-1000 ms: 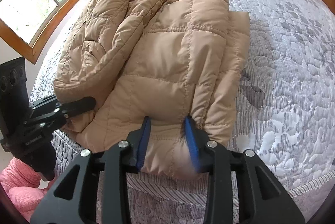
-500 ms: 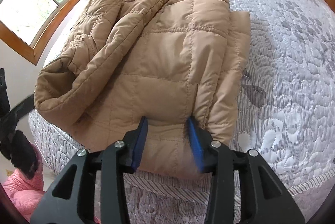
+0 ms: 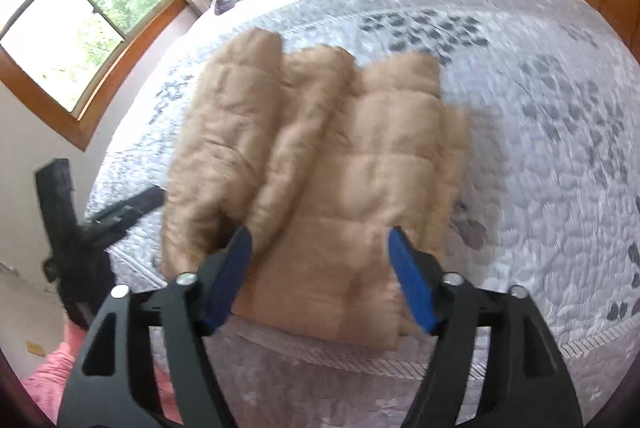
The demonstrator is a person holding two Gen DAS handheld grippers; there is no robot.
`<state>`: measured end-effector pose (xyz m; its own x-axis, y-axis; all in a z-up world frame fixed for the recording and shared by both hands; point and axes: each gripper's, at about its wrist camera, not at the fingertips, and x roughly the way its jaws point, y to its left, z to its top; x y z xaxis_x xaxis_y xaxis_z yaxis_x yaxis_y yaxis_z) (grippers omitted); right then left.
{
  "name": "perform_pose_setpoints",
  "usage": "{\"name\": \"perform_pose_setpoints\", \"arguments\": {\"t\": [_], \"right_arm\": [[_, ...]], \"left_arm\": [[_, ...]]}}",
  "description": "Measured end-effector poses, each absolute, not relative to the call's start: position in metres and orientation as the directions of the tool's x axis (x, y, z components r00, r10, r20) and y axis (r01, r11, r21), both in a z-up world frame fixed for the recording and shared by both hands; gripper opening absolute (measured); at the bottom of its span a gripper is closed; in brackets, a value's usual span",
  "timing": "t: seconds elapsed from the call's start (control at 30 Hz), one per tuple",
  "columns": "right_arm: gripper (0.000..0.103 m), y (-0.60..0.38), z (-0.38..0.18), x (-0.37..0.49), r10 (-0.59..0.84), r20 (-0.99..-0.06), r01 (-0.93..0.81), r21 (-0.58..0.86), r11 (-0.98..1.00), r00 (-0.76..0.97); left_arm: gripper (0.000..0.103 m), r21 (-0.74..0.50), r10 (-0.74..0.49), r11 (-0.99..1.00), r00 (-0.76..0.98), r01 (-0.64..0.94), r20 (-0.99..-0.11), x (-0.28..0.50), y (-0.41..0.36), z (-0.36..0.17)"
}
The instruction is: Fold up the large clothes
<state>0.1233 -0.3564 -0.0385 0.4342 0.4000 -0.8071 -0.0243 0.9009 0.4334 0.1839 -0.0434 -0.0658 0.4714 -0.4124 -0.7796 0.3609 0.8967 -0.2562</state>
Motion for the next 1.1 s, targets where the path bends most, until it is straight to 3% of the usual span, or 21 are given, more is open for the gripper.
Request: {"name": "perform_pose_setpoints", "arguments": {"t": [0.07,0.27,0.53,0.87,0.97,1.1], "right_arm": [[0.082,-0.35,-0.033,0.129,0.433,-0.798,-0.043,0.459,0.888,0.419],[0.086,-0.314,-0.036,0.159,0.502,-0.804,-0.09,0.502,0.86,0.319],[0.086,-0.305,-0.061,0.182,0.49,-0.836,-0.03,0.499,0.866,0.246],[0.059,-0.286,-0.082,0.203,0.463,-0.86,-0.08,0.457,0.886,0.216],[0.046,-0.278,-0.081,0.203,0.435,-0.871,-0.11,0.421,0.9,0.228],[0.041,-0.263,-0.073,0.198,0.369,-0.889,-0.169,0.334,0.927,0.27]], "left_arm": [[0.041,-0.256,-0.401,0.903,0.47,0.344,-0.786,0.185,-0.042,-0.066],[0.043,-0.235,-0.37,0.917,0.469,0.322,-0.802,0.186,-0.042,-0.068],[0.044,-0.238,-0.377,0.914,0.464,0.33,-0.802,0.186,-0.043,-0.07],[0.045,-0.233,-0.376,0.913,0.468,0.336,-0.8,0.186,-0.044,-0.071],[0.045,-0.23,-0.374,0.913,0.469,0.337,-0.8,0.185,-0.043,-0.071],[0.046,-0.231,-0.374,0.914,0.468,0.334,-0.801,0.184,-0.041,-0.071]]}}
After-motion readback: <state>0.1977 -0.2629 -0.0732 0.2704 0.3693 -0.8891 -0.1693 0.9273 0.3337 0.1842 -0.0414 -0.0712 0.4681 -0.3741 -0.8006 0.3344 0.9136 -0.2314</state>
